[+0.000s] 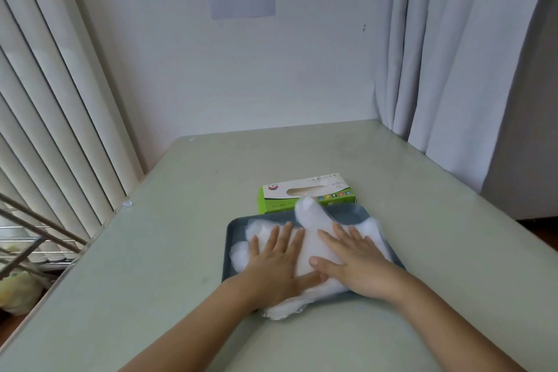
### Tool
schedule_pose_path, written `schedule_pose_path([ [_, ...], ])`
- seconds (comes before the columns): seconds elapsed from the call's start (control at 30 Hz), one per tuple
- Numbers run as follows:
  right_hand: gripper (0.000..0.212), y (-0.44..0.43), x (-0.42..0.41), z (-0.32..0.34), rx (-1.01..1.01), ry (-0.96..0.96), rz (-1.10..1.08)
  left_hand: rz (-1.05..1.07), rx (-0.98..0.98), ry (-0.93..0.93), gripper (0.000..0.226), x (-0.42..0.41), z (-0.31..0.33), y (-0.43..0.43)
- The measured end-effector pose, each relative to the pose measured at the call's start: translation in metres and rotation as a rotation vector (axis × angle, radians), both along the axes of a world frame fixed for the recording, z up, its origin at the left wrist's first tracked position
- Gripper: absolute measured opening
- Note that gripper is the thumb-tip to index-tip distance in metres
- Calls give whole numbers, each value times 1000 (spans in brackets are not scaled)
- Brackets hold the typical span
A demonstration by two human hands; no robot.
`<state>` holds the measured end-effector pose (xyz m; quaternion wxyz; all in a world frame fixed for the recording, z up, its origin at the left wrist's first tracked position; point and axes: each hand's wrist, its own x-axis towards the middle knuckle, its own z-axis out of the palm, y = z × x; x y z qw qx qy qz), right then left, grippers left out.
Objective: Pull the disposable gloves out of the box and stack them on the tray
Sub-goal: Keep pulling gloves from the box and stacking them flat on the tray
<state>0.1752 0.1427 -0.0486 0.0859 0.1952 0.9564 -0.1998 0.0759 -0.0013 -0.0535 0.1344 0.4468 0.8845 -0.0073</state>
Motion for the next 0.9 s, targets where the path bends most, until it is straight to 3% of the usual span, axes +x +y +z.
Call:
schedule_pose_path([
  [0.1,89,2,6,5,23,-33,-39,59,-64,-23,102,-2,8,-15],
  [0.2,94,6,3,14,50,-80,-41,70,-120,-56,109,-7,24,-25],
  [0.27,73,11,-6,23,29,29,-53,114,-71,-124,95,-14,44,-26],
  [0.33,38,18,-21,31,32,329,-69,183,131,-117,68,-28,61,-20],
  [0.43,15,38,-56,35,106,552,-78,272,418,-33,56,-60,74,-8],
  [0.53,33,60,-89,32,156,507,-9,281,562,-174,54,-93,65,8],
  [0.6,34,70,-104,29,140,449,63,272,580,-244,59,-106,59,18],
  [0.7,27,73,-121,27,107,346,207,232,528,-291,75,-119,46,29],
  [0.9,36,75,-136,32,101,224,304,170,449,-402,95,-127,21,39],
])
